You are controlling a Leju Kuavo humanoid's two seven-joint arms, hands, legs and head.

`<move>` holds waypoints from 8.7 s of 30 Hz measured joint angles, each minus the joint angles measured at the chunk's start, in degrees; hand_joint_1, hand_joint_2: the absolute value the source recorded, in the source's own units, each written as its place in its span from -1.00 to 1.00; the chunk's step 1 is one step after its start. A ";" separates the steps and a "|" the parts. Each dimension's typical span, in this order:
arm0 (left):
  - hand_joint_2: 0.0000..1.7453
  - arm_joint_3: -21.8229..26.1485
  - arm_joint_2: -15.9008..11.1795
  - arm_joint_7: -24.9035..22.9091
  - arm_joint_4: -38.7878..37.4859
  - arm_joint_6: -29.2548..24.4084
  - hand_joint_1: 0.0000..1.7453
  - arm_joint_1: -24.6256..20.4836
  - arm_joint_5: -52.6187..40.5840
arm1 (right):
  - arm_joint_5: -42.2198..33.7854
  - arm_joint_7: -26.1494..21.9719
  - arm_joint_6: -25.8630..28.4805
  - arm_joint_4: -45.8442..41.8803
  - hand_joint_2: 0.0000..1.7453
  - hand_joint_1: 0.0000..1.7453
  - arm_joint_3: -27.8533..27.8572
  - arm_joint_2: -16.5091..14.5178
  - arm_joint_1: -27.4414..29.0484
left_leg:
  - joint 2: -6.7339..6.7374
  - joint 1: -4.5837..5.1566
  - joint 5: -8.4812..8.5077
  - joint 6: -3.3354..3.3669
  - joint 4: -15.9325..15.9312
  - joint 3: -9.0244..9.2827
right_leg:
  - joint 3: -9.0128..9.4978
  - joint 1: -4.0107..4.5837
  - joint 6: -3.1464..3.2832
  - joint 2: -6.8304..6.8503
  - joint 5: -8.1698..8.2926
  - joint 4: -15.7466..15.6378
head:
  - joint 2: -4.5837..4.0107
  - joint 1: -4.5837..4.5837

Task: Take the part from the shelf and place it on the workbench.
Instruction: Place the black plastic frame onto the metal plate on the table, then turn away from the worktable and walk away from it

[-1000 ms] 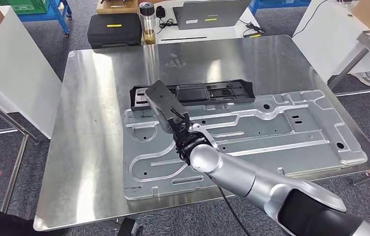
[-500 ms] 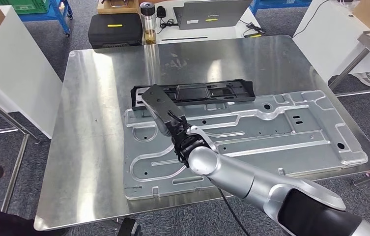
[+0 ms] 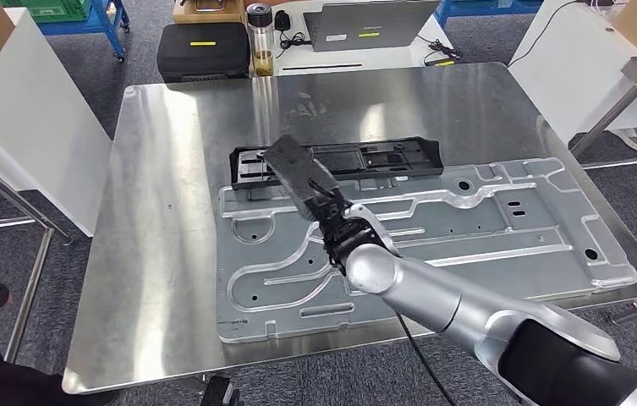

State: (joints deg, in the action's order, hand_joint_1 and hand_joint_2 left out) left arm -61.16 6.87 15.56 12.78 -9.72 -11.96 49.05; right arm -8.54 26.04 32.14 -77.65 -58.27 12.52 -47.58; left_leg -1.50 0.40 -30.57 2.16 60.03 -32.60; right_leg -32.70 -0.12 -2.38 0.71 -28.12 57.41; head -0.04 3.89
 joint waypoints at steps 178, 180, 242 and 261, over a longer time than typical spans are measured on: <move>-1.00 1.64 -4.77 -4.83 -0.58 -1.62 -1.00 4.88 5.18 | -38.45 -28.88 3.48 47.41 -1.00 -1.00 63.92 -5.63 45.50 | 0.11 -0.91 -2.07 -2.64 8.87 -4.52 | 0.95 -0.19 2.43 -4.66 0.58 -1.09 | 0.00 -0.74; -1.00 1.62 -4.82 -5.12 -0.57 -1.59 -1.00 4.76 5.06 | -36.98 -28.54 3.12 50.22 -1.00 -1.00 62.72 -6.05 44.87 | -3.82 -1.25 1.26 -2.18 1.90 -1.63 | 0.73 -0.25 2.01 -6.12 0.12 -0.43 | 0.00 -0.92; -1.00 0.92 -5.27 -8.10 -0.54 -2.39 -1.00 4.36 2.34 | -33.60 -25.60 3.60 63.64 -1.00 -1.00 48.43 -6.72 42.26 | -4.14 -1.96 1.15 -3.54 0.84 -0.85 | 0.55 -0.13 2.53 -6.54 -0.71 0.76 | 0.00 -0.94; -1.00 0.90 -4.91 -7.92 -0.50 -2.31 -1.00 4.37 2.35 | -34.08 -25.32 4.17 64.03 -1.00 -1.00 47.16 -6.80 42.50 | 8.46 -0.96 -1.54 -2.69 -1.27 3.02 | -0.79 1.09 2.41 2.86 -0.25 1.12 | 0.00 1.40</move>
State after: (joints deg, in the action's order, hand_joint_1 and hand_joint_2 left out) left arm -60.26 1.96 7.63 12.27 -12.02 -7.59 51.40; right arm -42.62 0.72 36.32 -13.63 -11.11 5.72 -5.09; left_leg 6.96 -0.56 -32.11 -0.53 58.77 -29.57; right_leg -33.49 0.98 0.03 3.57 -28.37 58.53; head -0.04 5.29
